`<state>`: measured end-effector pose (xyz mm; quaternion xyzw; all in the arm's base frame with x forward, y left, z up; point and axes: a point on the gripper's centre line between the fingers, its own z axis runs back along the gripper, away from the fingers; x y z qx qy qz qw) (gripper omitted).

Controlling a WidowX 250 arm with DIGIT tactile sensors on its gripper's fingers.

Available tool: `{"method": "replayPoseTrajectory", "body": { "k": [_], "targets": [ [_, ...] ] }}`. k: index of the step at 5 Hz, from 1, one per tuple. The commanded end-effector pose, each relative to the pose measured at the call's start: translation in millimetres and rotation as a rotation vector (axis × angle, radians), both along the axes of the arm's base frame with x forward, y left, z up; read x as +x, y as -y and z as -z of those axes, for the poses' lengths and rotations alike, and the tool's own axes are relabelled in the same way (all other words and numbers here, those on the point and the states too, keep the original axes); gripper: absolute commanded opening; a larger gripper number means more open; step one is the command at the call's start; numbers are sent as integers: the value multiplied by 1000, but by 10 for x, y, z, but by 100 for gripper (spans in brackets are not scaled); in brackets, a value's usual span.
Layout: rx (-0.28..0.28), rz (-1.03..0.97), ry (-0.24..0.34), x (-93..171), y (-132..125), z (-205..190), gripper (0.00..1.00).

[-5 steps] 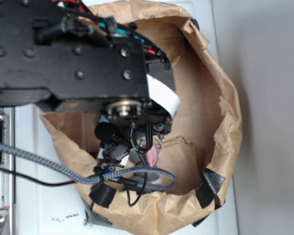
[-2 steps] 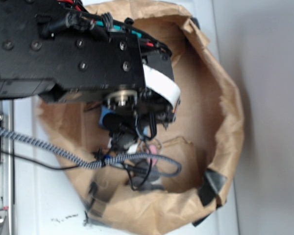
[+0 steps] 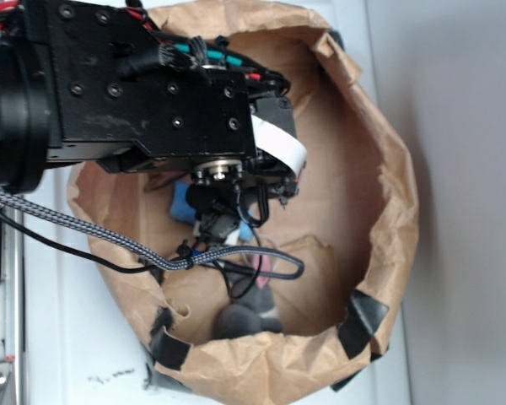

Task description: Grab the blue sponge.

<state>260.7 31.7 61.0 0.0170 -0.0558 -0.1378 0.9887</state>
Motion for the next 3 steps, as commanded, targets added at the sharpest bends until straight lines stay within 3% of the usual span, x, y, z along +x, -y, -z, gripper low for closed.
{"method": "replayPoseTrajectory", "body": {
  "k": [1, 2, 3],
  "targets": [
    [-2, 21, 35, 106, 41, 82, 100],
    [-10, 48, 15, 73, 87, 147, 100],
    [-75, 68, -25, 32, 85, -45, 100]
  ]
}}
